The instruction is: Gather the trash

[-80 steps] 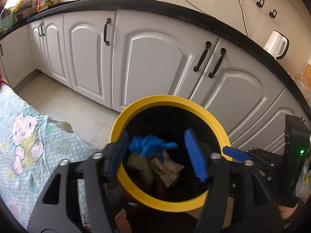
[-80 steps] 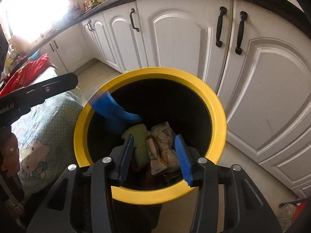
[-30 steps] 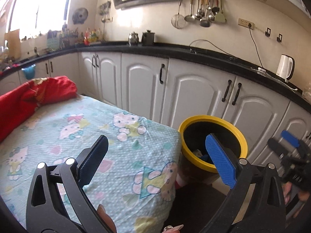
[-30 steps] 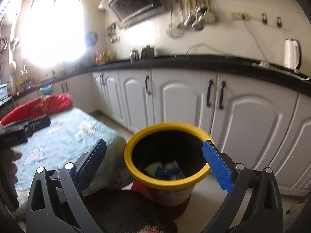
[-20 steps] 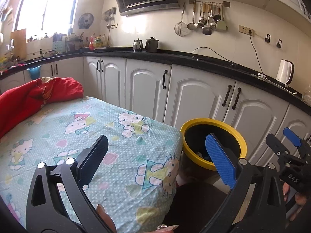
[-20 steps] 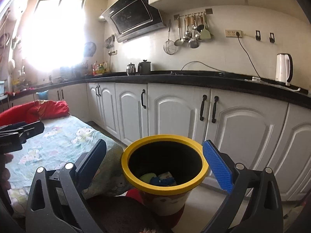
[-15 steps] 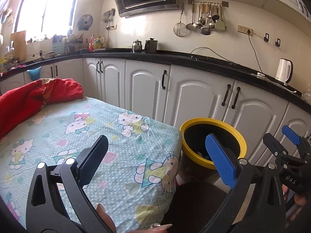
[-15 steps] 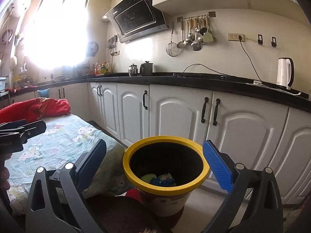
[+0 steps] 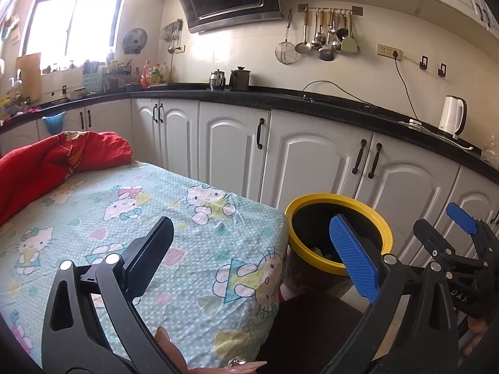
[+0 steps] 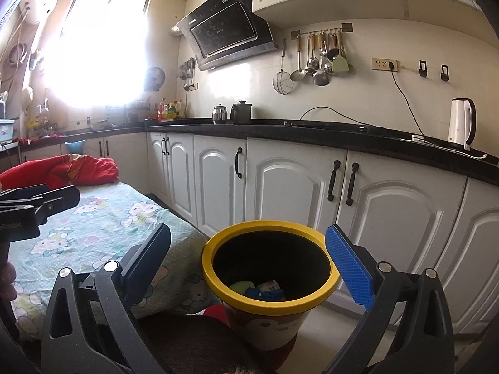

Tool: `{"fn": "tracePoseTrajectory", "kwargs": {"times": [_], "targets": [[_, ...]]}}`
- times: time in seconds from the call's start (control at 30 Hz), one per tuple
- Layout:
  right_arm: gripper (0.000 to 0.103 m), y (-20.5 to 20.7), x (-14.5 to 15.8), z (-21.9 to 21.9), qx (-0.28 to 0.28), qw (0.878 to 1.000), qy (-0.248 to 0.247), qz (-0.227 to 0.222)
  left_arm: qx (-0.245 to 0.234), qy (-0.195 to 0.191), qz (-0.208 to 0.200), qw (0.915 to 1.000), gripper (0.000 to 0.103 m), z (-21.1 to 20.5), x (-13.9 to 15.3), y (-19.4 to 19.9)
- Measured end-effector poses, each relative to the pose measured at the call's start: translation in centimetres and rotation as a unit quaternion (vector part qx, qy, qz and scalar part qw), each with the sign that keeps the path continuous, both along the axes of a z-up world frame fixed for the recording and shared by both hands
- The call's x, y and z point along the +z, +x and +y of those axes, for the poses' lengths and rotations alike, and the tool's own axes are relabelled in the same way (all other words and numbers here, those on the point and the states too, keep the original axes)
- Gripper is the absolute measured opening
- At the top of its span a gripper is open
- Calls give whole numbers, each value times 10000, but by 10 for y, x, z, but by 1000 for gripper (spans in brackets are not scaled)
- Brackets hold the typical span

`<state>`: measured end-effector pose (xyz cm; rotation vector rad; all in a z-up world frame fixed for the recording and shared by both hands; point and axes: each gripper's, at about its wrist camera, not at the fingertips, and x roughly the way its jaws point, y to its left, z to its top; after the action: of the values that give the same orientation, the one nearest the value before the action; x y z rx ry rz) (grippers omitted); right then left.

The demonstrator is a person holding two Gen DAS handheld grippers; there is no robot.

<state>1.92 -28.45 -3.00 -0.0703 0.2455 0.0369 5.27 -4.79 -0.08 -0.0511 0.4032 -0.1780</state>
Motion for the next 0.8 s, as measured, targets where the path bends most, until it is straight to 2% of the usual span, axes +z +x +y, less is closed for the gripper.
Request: {"fn": "tracePoseTrajectory", "kwargs": {"times": [0.8], "targets": [[97, 0, -2, 0, -7, 10000, 7, 16, 0, 12, 10, 10000, 92, 0, -1, 0]]}}
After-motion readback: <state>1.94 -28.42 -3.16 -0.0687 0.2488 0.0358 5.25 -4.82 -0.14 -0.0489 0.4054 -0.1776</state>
